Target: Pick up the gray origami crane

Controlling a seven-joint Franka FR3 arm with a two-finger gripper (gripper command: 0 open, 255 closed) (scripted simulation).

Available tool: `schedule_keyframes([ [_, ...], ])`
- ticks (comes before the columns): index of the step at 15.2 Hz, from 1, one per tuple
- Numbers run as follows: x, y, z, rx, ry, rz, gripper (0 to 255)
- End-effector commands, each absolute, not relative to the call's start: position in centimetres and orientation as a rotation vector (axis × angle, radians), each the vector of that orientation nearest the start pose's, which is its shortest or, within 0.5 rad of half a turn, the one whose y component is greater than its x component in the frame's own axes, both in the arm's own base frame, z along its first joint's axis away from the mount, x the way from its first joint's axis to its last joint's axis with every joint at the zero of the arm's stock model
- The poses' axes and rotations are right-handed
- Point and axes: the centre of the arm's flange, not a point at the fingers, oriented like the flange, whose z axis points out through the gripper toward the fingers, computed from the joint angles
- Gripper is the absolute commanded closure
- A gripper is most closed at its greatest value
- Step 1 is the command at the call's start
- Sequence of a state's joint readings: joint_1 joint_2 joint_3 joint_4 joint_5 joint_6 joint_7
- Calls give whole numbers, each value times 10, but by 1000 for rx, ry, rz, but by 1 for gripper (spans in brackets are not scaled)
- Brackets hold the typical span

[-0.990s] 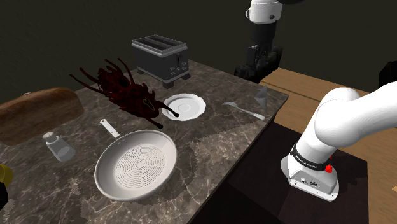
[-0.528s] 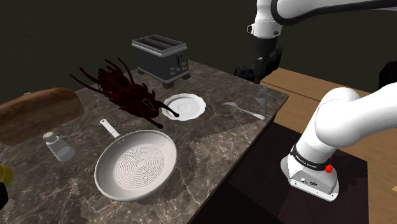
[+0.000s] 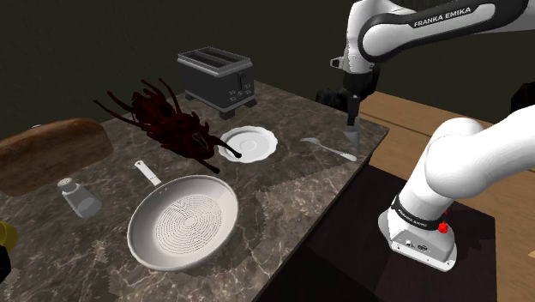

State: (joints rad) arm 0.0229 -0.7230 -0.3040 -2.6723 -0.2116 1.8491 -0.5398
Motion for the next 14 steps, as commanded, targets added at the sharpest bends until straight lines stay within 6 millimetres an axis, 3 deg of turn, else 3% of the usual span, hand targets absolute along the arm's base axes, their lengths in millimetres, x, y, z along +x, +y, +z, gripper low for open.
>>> schedule_keyframes([
  [1,305,-105,422,-3022,-662,165,0],
  [8,305,-105,392,-3022,-662,165,0],
  [9,306,-104,392,-3022,-662,165,255],
  [14,306,-104,392,-3022,-662,165,255],
])
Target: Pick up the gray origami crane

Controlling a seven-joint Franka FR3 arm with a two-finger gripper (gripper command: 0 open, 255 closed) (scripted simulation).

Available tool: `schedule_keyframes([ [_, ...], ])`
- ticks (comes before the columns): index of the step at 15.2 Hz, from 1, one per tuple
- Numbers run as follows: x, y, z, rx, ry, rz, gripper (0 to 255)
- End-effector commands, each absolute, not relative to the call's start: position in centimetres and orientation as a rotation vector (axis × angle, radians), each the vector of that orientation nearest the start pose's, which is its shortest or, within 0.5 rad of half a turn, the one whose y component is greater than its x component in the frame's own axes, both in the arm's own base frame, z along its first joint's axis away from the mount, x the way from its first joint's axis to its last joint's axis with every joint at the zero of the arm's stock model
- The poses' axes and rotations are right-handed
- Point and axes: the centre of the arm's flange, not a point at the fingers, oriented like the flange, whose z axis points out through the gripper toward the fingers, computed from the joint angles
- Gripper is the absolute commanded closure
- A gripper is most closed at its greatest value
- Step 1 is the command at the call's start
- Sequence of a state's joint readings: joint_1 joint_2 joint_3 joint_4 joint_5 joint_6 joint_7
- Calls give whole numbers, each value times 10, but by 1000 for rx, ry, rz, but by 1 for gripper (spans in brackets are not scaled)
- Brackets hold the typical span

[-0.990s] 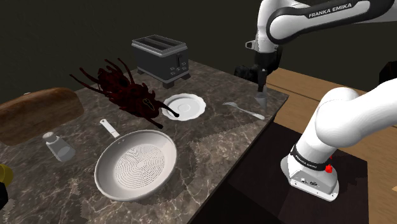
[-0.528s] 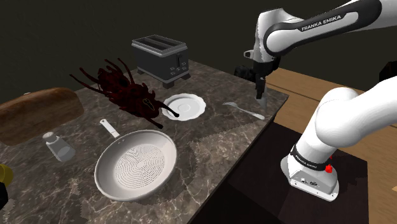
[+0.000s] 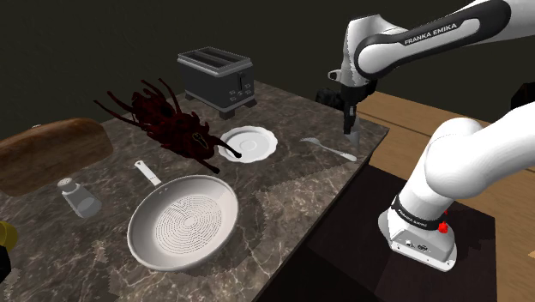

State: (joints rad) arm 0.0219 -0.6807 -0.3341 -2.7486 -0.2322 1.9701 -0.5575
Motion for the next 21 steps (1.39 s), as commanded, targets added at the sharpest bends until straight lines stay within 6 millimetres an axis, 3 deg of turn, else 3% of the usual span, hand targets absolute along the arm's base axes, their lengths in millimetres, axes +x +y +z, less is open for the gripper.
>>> schedule_keyframes([
  [1,306,-104,392,-3022,-662,165,255],
  [4,305,-105,392,-3022,-662,165,255],
  [19,305,-105,472,-3022,-662,165,255],
  [21,305,-105,472,-3022,-662,165,255],
])
